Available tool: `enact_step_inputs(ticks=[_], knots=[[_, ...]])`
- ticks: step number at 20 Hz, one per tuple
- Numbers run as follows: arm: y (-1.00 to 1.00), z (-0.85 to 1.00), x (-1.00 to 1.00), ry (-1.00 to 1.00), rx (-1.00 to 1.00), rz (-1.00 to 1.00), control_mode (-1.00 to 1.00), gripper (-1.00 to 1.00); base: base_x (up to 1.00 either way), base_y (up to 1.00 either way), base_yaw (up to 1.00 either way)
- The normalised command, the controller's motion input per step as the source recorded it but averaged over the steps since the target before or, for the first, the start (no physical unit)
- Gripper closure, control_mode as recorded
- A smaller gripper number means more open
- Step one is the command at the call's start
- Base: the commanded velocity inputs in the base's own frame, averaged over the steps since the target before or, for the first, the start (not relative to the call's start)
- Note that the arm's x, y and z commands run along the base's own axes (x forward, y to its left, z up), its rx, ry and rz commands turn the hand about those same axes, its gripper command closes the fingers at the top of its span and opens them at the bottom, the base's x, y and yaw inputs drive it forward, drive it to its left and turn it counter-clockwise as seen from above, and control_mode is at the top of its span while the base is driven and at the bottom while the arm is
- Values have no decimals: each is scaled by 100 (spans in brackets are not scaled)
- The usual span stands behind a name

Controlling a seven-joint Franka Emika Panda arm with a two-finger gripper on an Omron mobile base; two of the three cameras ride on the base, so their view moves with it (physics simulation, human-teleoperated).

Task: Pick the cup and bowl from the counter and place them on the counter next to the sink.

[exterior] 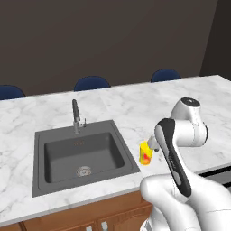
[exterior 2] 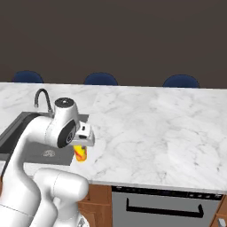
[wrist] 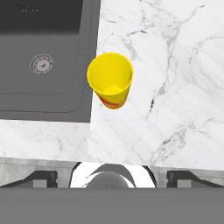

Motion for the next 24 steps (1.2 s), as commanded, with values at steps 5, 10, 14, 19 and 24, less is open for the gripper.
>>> enact_step_inputs(ticks=[5,10,14,19,24], knots=[[0,49,0,20,-1,-3,-100,-100,0,0,0],[0,15,-26,12,0,-3,-100,-100,0,0,0],[0,0,-4,0,0,0,-100,-100,0,0,0],[0,0,0,0,0,0,-100,-100,0,0,0],[0,0,0,0,0,0,100,-100,0,0,0]])
